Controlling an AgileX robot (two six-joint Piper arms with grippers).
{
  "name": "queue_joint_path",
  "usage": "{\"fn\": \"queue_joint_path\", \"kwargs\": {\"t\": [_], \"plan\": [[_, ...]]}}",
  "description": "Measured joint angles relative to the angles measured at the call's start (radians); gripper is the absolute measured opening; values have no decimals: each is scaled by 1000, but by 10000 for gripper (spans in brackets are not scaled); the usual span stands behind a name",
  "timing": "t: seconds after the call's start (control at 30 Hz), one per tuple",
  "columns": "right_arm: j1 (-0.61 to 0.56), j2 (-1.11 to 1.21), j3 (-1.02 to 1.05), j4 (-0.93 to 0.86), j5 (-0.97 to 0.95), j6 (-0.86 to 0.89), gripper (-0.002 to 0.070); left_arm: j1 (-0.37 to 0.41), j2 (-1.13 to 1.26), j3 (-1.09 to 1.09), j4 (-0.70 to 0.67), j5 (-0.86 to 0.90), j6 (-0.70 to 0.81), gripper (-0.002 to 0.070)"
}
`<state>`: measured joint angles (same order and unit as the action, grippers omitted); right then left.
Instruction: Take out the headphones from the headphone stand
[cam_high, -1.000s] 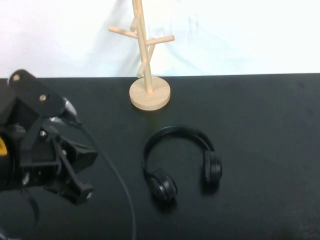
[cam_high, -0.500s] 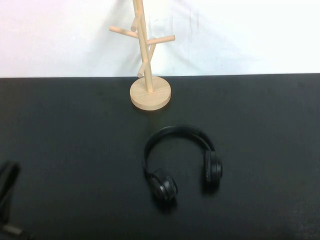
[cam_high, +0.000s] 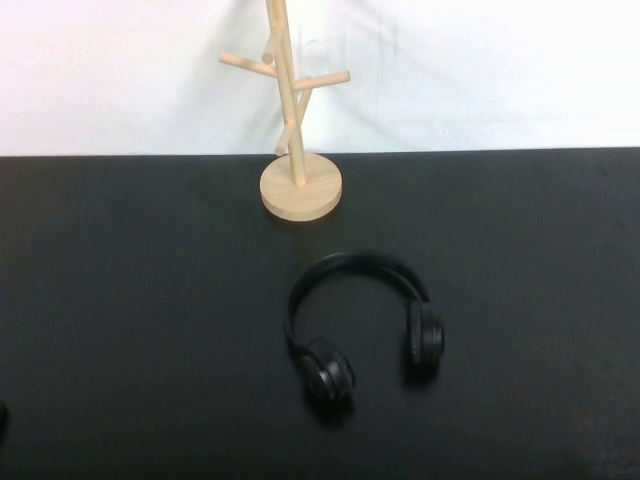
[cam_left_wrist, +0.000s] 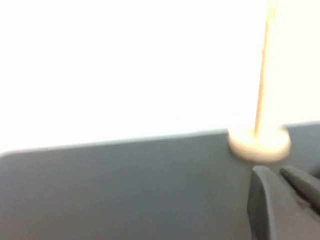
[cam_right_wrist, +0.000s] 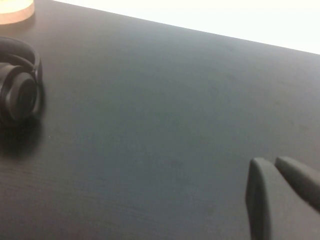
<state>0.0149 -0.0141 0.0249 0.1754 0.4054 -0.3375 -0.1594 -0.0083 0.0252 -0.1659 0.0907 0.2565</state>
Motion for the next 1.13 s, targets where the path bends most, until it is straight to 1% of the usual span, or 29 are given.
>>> {"fn": "queue_joint_path", "kwargs": {"t": [0.2,0.23,1.13], "plan": [[0,0,0,0,0,0,-8,0,-2,0,4,251,-6,-1],[0,0,0,0,0,0,-8,0,-2,0,4,261,-8,-1],[0,0,0,0,0,0,-8,0,-4,-2,-5,275,-11,-2]]}}
